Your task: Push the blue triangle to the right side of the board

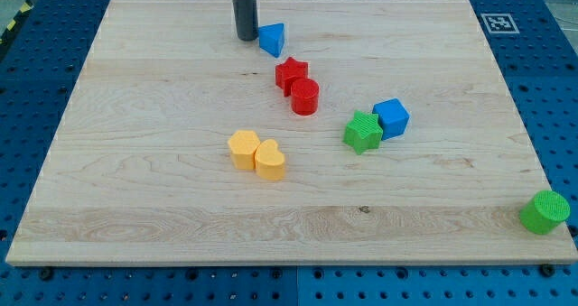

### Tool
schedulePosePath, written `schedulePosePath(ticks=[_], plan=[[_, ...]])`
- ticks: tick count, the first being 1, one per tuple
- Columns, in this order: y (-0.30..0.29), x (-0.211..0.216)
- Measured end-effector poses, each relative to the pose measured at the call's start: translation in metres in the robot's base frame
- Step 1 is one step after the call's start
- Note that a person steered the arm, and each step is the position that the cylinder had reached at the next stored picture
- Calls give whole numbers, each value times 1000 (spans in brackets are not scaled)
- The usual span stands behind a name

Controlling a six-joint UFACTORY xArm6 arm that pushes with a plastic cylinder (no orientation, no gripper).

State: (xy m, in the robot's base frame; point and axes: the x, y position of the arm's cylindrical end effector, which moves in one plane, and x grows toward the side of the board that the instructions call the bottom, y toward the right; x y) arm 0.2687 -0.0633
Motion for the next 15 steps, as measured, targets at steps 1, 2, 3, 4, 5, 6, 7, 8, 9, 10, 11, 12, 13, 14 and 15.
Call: schedulePosePath(ticks=[1,2,3,4,5,6,7,8,9,10,11,12,13,14,15], plan=[[23,-8],[24,18],[28,26],[57,26],[67,26],[37,29],[-12,33],[4,55],[41,55],[79,50],[117,49],[163,50],[192,50],[192,71],[192,93]])
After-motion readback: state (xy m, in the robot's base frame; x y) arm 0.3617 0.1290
